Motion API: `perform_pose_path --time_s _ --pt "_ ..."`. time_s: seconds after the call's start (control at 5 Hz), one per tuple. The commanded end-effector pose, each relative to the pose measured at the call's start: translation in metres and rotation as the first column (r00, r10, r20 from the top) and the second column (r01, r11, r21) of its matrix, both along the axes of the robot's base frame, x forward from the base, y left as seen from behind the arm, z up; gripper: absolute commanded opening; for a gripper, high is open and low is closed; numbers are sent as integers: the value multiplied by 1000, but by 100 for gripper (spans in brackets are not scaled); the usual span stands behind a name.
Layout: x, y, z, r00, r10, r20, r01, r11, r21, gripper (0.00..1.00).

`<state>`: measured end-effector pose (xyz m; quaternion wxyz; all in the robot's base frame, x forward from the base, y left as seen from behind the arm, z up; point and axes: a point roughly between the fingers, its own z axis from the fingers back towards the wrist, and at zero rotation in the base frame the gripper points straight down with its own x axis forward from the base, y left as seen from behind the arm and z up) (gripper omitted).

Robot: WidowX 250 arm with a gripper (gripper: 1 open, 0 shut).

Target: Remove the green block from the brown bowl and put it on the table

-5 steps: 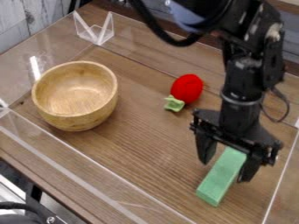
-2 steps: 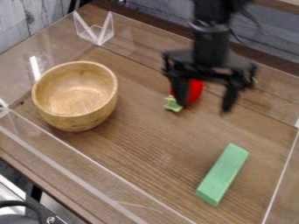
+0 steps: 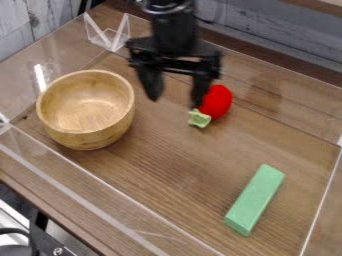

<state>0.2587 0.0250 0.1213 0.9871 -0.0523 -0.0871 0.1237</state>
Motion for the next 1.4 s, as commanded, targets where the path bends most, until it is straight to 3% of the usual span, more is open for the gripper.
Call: perform_pose_path --time_s 0.0,0.4,0.8,1.2 --pt "-2 30 9 997 -40 62 38 999 38 100" --pt "0 50 -13 996 -76 44 71 993 95 100" --pt "11 62 -37 993 -110 36 103 982 159 100" --pt "14 78 -38 999 27 30 -32 984 176 100"
